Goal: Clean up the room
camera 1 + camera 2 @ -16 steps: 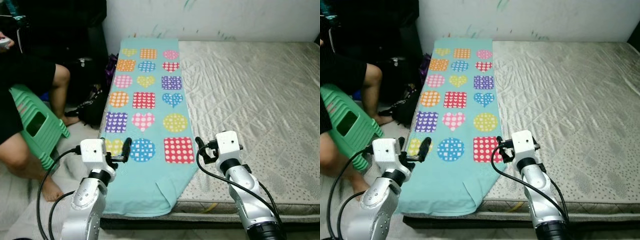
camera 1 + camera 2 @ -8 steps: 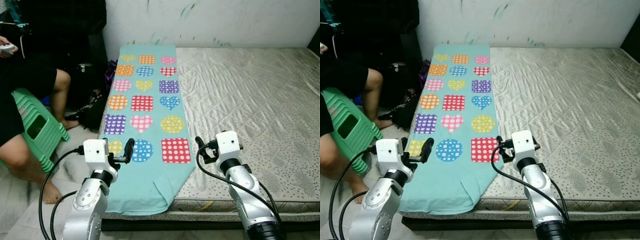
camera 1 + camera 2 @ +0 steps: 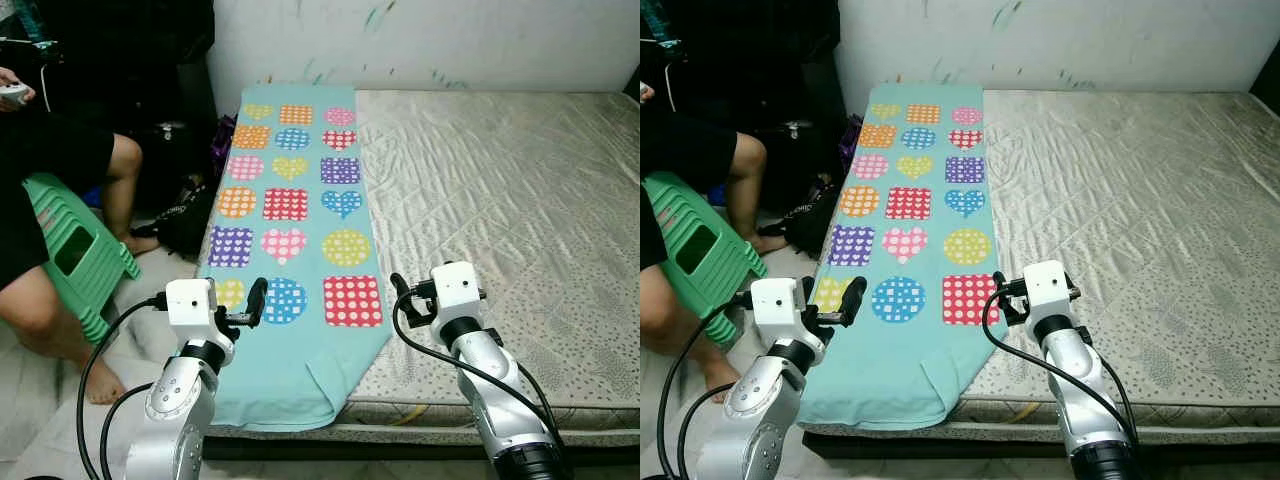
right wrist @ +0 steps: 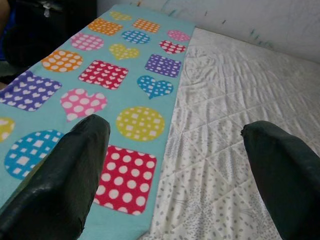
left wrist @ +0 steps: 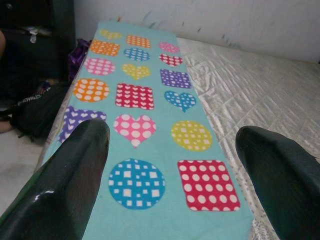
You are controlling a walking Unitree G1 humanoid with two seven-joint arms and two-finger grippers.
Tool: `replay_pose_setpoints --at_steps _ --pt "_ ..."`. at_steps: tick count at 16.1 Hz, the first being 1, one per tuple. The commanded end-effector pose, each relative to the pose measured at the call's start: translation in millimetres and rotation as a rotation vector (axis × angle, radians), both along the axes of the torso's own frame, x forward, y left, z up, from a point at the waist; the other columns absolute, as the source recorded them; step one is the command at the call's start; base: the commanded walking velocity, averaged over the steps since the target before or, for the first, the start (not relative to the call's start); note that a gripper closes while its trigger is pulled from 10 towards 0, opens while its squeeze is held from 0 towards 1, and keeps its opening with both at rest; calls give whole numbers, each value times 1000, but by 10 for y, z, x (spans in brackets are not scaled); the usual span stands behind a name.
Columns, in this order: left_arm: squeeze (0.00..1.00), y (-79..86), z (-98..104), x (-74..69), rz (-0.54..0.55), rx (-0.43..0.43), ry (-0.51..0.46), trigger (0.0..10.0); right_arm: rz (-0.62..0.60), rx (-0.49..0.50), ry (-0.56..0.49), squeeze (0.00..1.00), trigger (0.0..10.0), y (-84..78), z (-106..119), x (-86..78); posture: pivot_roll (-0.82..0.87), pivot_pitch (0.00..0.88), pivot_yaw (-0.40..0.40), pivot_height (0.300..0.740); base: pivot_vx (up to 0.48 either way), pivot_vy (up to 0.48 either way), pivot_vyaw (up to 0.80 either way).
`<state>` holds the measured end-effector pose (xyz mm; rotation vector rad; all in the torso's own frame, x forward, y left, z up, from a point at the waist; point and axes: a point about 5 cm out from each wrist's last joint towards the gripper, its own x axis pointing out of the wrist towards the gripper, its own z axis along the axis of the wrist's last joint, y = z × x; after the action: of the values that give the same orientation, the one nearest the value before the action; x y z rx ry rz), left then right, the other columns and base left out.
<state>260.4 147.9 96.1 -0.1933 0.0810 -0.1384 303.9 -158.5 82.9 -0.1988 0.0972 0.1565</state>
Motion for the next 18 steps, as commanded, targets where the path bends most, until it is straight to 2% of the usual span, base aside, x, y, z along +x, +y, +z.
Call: replay_pose_setpoints --at_steps 1,5,13,18 --pt "0 27 -15 5 10 4 14 10000 -10 -1 12 0 10000 -23 -26 0 -129 71 3 740 0 0 0" --pt "0 31 -18 1 13 -4 19 10000 -15 -4 10 0 10000 -32 -27 -5 -129 72 6 740 0 0 0" --pt "0 22 -11 4 -1 -9 14 10000 -20 -5 12 0 10000 -43 -34 -6 -130 76 7 740 0 466 0" --pt "0 16 -5 3 0 -7 8 10000 -22 -8 12 0 10000 -49 -36 -3 -131 75 7 740 0 0 0"
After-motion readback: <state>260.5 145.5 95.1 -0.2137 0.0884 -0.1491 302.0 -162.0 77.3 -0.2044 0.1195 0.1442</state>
